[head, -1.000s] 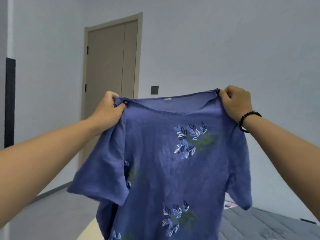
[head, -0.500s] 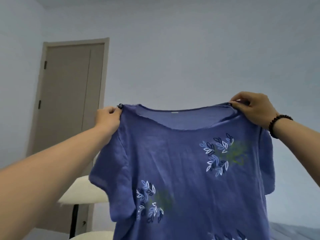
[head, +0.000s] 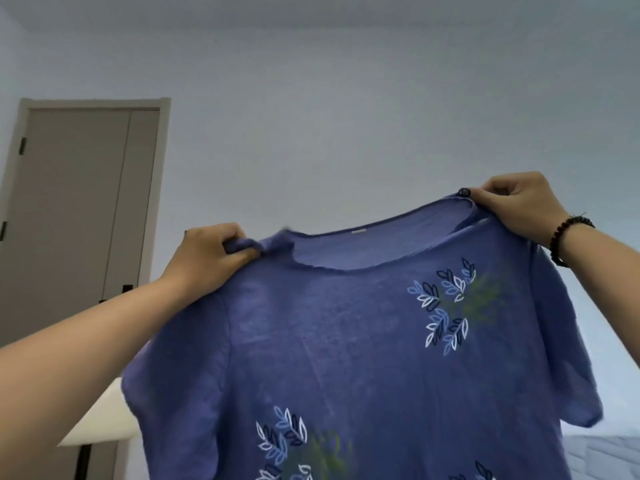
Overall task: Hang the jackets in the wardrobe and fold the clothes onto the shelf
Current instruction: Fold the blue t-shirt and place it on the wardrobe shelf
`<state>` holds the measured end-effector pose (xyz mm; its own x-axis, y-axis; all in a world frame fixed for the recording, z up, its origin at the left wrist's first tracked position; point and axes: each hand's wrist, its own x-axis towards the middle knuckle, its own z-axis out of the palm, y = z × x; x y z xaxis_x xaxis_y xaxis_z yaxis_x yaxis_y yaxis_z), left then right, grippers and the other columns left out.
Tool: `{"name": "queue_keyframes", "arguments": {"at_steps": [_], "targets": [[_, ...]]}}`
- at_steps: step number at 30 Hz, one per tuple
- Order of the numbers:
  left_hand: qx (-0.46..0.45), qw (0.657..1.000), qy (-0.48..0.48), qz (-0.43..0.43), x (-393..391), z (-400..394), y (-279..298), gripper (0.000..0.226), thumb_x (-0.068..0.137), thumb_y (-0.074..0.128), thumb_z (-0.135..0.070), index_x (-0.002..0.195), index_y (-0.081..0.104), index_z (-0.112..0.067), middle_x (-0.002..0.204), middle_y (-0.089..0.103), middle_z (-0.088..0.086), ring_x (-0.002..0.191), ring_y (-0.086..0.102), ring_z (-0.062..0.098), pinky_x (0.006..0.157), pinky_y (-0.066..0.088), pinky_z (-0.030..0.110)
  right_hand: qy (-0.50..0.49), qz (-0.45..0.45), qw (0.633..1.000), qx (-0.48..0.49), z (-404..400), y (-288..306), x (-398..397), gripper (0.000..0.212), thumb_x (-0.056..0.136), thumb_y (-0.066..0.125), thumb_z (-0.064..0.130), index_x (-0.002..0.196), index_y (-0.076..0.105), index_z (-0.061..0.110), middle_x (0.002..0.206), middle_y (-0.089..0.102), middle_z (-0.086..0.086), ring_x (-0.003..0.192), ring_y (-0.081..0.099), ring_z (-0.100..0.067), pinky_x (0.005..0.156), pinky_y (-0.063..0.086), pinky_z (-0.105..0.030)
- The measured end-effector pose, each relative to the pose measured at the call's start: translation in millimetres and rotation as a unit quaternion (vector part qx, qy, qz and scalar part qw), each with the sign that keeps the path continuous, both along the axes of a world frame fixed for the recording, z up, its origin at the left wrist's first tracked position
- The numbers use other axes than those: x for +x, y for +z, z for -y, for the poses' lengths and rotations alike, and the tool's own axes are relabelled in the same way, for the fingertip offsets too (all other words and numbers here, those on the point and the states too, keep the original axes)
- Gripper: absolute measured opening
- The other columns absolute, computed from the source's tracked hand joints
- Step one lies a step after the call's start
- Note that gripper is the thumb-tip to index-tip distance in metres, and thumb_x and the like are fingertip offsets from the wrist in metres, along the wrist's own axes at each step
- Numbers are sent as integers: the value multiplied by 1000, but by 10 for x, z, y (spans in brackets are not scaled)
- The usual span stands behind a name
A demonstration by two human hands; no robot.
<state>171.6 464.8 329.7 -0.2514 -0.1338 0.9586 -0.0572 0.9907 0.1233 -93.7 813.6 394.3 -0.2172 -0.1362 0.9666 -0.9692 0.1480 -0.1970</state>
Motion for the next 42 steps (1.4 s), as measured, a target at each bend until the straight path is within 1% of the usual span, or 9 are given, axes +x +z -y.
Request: {"name": "queue_keyframes", "arguments": {"at_steps": [4,7,13,17,21,25,29,35,42], "targets": [[-26,999,-5,-46,-135,-228,-69,43,94,57,-34,58,41,-16,51,41,-3,52,38,12,52,29,25,10,-27,999,-28,-153,-103,34,45,86,69,28,60,55,-6,47,38,6,49,33,-4,47,25,-16],[-5,1000,-14,-15,-257,-259,-290,50,97,49,-38,59,38,-8,53,40,3,52,37,16,51,27,25,19,44,994,100,-208,-319,0,29,84,70,15,65,63,-4,46,50,10,47,40,2,46,31,-9],[52,992,8,113,-558,82,-1184,50,95,46,-47,61,43,-12,55,48,0,57,44,20,54,33,31,34,212,914,345,-89,-1154,-432,7,80,73,5,73,73,8,71,71,-4,62,59,-1,57,46,-9],[53,966,41,250,-754,385,-1768,62,70,48,-82,64,48,-20,57,52,-4,59,50,18,57,38,34,32,294,869,397,186,-1691,-897,15,87,65,5,74,74,8,73,72,-3,63,61,-2,56,48,-11],[105,926,25,362,-1118,741,-2267,65,58,66,-78,64,42,-17,55,46,-5,54,40,15,53,31,31,-41,294,852,432,681,-2229,-1372,28,88,66,17,61,71,15,63,69,-1,56,56,0,61,45,-21],[123,895,40,427,-1706,1335,-2948,35,84,47,-58,71,47,-25,67,54,-8,71,55,20,62,43,34,-118,230,862,436,1247,-2899,-1957,35,88,62,37,61,65,15,61,65,-4,64,60,-18,65,44,-37],[179,850,92,488,-2309,1824,-3643,22,97,45,-39,79,53,-28,87,62,-7,90,60,21,70,45,32,-166,247,850,435,1773,-3656,-2473,32,92,59,21,61,52,22,65,64,-5,69,61,-28,61,39,-36],[408,836,90,356,-3402,2379,-4441,29,100,43,-24,76,54,-13,93,65,14,94,58,36,68,34,32,-225,396,837,305,2588,-4758,-3234,32,99,44,22,70,47,9,82,62,-24,87,58,-44,65,34,-39],[361,857,124,347,-4685,2871,-5013,35,101,36,-35,83,54,-12,82,58,8,75,46,30,65,33,32,-416,405,770,265,3286,-5342,-4076,45,101,26,43,103,56,10,104,63,-23,94,59,-40,67,35,-35]]}}
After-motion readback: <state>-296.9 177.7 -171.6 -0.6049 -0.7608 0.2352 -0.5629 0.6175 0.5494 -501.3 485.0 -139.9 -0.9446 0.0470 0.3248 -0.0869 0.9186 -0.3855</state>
